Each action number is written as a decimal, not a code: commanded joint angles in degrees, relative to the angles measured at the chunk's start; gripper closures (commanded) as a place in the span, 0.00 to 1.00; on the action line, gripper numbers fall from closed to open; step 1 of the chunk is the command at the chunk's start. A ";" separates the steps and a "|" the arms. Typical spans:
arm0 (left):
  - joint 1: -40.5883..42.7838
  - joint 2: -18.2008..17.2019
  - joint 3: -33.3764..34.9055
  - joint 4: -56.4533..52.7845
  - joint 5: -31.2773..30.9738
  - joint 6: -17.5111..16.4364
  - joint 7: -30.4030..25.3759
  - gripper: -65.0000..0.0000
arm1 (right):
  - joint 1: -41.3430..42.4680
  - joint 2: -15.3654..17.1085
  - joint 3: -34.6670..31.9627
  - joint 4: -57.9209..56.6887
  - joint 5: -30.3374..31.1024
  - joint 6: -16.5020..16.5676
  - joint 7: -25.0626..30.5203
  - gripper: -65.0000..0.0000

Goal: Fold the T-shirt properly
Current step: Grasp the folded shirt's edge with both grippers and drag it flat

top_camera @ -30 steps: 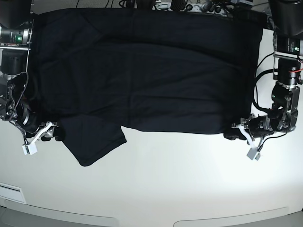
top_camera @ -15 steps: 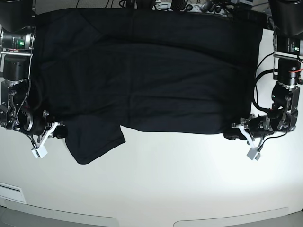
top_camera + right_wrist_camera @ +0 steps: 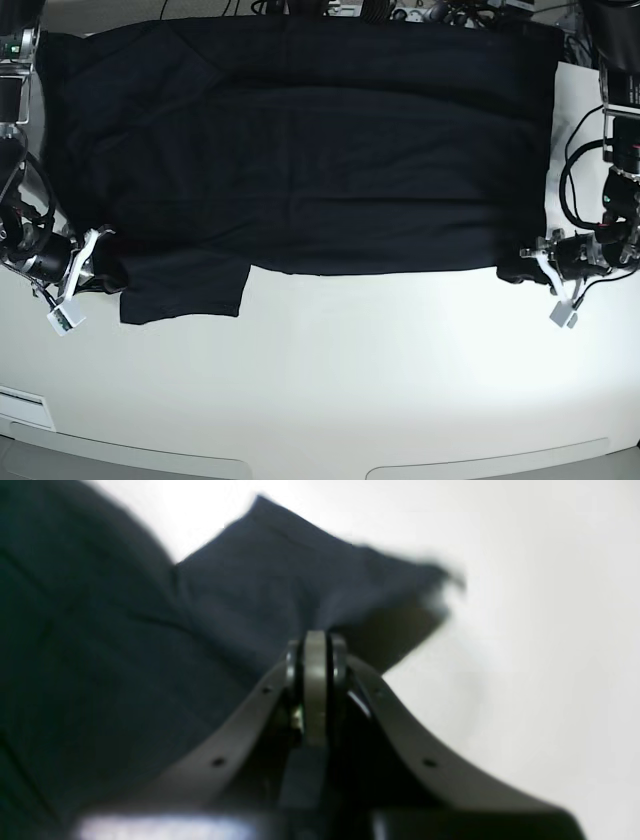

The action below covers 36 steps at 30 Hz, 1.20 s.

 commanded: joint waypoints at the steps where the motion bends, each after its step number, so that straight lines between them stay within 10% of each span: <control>1: -1.84 -1.86 -0.87 0.68 -3.15 -0.91 0.46 1.00 | 0.26 1.73 0.61 2.58 1.03 0.30 1.29 1.00; 10: -1.90 -6.45 -0.98 5.01 -9.27 -0.91 2.51 1.00 | -6.43 7.19 0.72 13.40 1.03 0.30 0.83 1.00; 20: -7.74 -4.94 -0.96 7.93 0.55 -0.91 -4.52 1.00 | -6.27 7.32 6.95 13.46 4.26 0.30 0.15 1.00; 36: -4.48 -5.44 -0.92 7.93 -8.76 -0.91 8.17 1.00 | -13.29 7.30 8.55 13.49 8.74 0.30 -5.79 1.00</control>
